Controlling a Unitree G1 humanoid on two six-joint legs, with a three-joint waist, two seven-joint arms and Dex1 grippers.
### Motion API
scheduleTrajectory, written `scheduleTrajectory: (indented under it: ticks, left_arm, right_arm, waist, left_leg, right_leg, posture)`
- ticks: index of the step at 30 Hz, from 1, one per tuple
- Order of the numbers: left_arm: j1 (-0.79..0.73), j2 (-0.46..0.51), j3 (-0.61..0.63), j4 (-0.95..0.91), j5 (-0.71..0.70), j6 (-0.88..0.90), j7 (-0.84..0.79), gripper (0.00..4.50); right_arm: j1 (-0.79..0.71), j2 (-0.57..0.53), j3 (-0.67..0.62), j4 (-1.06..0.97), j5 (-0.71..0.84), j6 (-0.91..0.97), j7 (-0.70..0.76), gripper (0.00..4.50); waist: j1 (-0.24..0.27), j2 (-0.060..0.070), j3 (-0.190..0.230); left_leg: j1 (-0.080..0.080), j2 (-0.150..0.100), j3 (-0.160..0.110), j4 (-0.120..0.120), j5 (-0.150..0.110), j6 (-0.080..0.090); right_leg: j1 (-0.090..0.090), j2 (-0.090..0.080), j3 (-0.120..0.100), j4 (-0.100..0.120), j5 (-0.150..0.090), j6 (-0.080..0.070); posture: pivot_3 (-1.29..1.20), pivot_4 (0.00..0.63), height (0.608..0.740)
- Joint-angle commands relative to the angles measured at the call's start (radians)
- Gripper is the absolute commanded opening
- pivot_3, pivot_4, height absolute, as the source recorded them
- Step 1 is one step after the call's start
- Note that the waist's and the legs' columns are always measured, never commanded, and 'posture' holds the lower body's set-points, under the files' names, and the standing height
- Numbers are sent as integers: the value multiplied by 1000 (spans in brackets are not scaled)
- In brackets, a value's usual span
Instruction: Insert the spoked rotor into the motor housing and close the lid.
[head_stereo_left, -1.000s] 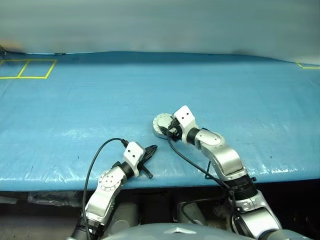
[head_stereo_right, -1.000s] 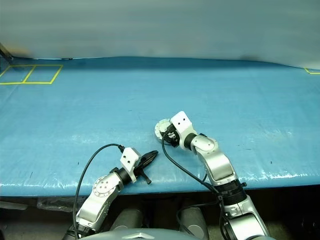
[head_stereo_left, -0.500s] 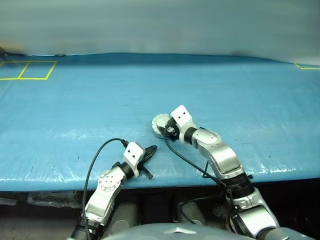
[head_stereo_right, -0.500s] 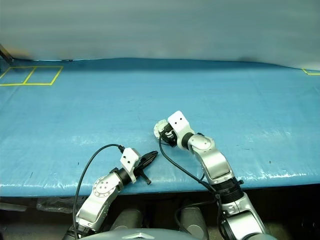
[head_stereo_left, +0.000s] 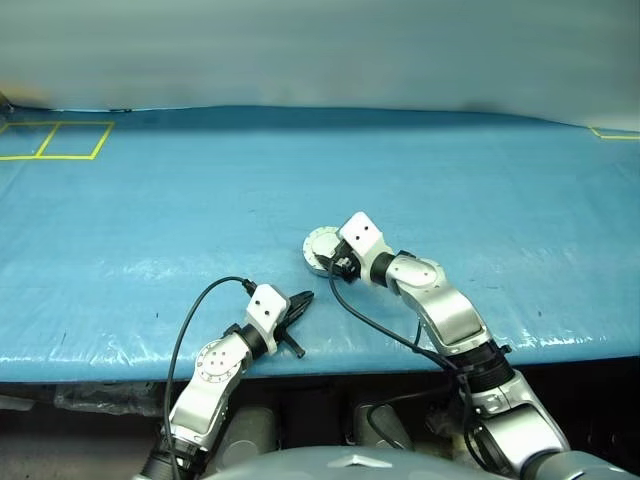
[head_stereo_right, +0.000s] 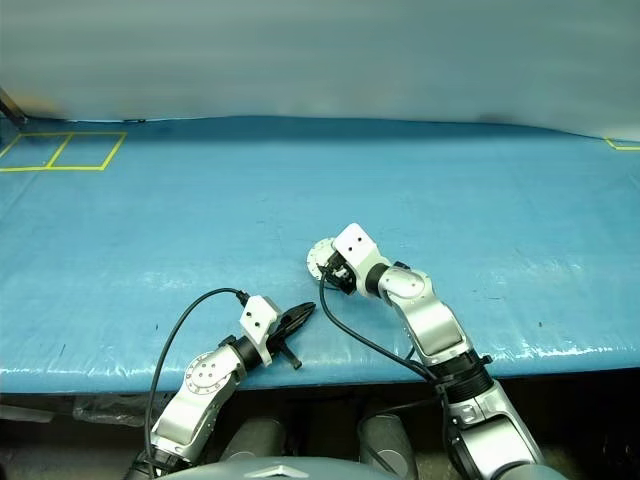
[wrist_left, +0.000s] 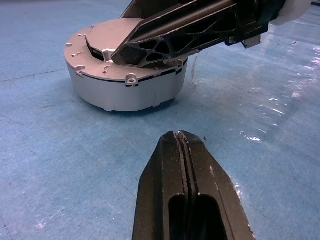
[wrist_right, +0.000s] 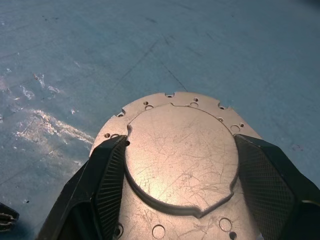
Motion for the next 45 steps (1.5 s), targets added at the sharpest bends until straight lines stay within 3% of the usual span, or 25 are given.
scheduleTrajectory:
  ticks: [1, 6, 13, 32, 45]
  left_arm:
    - [-8, -2, -3, -10, 6, -5, -2, 0]
    - [-8, -1, -2, -12, 6, -4, 0, 0]
    - [-13, 0, -3, -12, 6, -1, -3, 0]
    - [-13, 1, -3, -14, 9, 1, -2, 0]
    - [-10, -1, -3, -17, 10, 4, 2, 0]
  right_arm:
    - [5, 9, -12, 58, 3, 38, 4, 3020]
    - [7, 0, -3, 29, 20, 136, 35, 3020]
    - [24, -34, 36, 27, -14, 54, 55, 3020]
    - [34, 83, -69, 44, 44, 149, -34, 3020]
    - [46, -21, 50, 83, -70, 44, -11, 3020]
  waist:
    - [-1, 0, 0]
    - [1, 0, 0]
    - [2, -1, 0]
    - [-1, -1, -1]
    - [2, -3, -2]
  left_leg:
    - [0, 0, 0, 0, 0, 0]
    - [0, 1, 0, 0, 0, 0]
    - [0, 0, 0, -2, -1, 1]
    - [0, 2, 0, -1, 0, 0]
    - [0, 2, 0, -1, 0, 0]
  right_leg:
    - [0, 0, 0, 0, 0, 0]
    - [0, 0, 0, 0, 0, -1]
    - [0, -1, 0, -2, -2, -3]
    - [0, 0, 1, -1, -2, -4]
    - [0, -1, 1, -2, -3, -3]
  posture:
    - [0, 150, 740]
    - [0, 150, 740]
    - [0, 150, 740]
    - [0, 150, 740]
    - [0, 150, 740]
